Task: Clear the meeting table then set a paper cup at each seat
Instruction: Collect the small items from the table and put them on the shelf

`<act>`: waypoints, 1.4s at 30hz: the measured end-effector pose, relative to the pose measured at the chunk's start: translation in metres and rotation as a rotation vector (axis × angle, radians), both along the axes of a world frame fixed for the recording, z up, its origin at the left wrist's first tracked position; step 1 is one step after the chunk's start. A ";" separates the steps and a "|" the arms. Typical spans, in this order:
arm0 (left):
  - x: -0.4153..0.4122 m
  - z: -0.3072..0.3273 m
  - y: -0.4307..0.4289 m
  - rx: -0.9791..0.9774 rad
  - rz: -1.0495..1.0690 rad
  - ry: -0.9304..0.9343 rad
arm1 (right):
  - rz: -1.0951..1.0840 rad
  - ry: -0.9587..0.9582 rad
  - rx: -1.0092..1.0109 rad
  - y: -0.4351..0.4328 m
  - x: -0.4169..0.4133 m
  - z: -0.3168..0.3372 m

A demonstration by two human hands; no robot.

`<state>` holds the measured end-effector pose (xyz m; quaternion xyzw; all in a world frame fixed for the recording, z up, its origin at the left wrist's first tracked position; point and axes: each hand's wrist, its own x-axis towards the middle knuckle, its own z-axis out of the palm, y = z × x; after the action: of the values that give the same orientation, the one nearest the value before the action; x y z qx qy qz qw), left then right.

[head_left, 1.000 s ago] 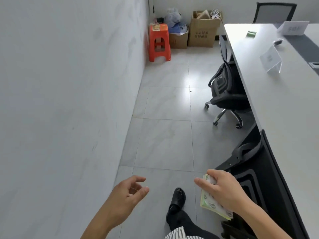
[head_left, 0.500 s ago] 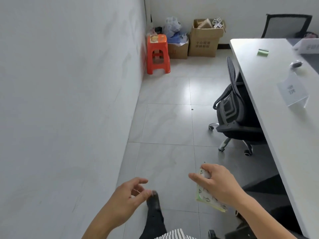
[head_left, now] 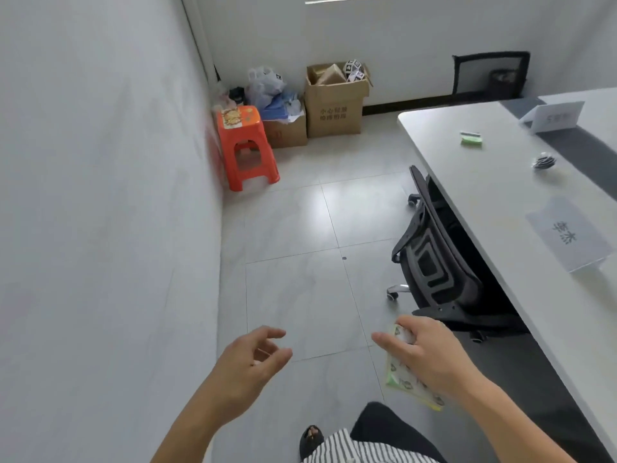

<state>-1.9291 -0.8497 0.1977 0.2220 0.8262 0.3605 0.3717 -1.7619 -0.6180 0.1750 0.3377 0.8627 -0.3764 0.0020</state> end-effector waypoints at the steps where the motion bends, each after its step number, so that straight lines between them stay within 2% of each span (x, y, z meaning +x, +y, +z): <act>1: -0.019 0.002 0.017 0.013 -0.030 -0.004 | -0.023 0.016 -0.006 0.012 -0.014 -0.003; 10: -0.198 -0.029 0.156 -0.069 -0.126 -0.038 | -0.106 -0.058 -0.056 0.152 -0.163 -0.046; 14: -0.279 -0.010 0.230 -0.064 -0.135 -0.005 | -0.136 -0.045 -0.045 0.226 -0.252 -0.032; 18: -0.351 -0.006 0.302 -0.040 -0.118 0.024 | -0.061 -0.069 0.035 0.298 -0.335 -0.015; 22: -0.409 -0.016 0.370 -0.038 -0.174 -0.012 | -0.133 -0.002 0.005 0.360 -0.393 -0.011; 28: -0.524 -0.044 0.491 -0.073 -0.393 -0.013 | -0.353 -0.076 0.027 0.446 -0.446 -0.033; 34: -0.614 -0.023 0.638 0.012 -0.530 0.056 | -0.637 -0.074 -0.032 0.509 -0.478 -0.016; 42: -0.597 -0.022 0.823 0.023 -0.936 0.033 | -1.000 -0.130 -0.099 0.575 -0.457 -0.027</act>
<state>-2.5262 -0.0267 0.1754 0.5805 0.6390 0.1596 0.4788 -2.2187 -0.0430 0.1479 0.7318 0.5747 -0.3500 -0.1086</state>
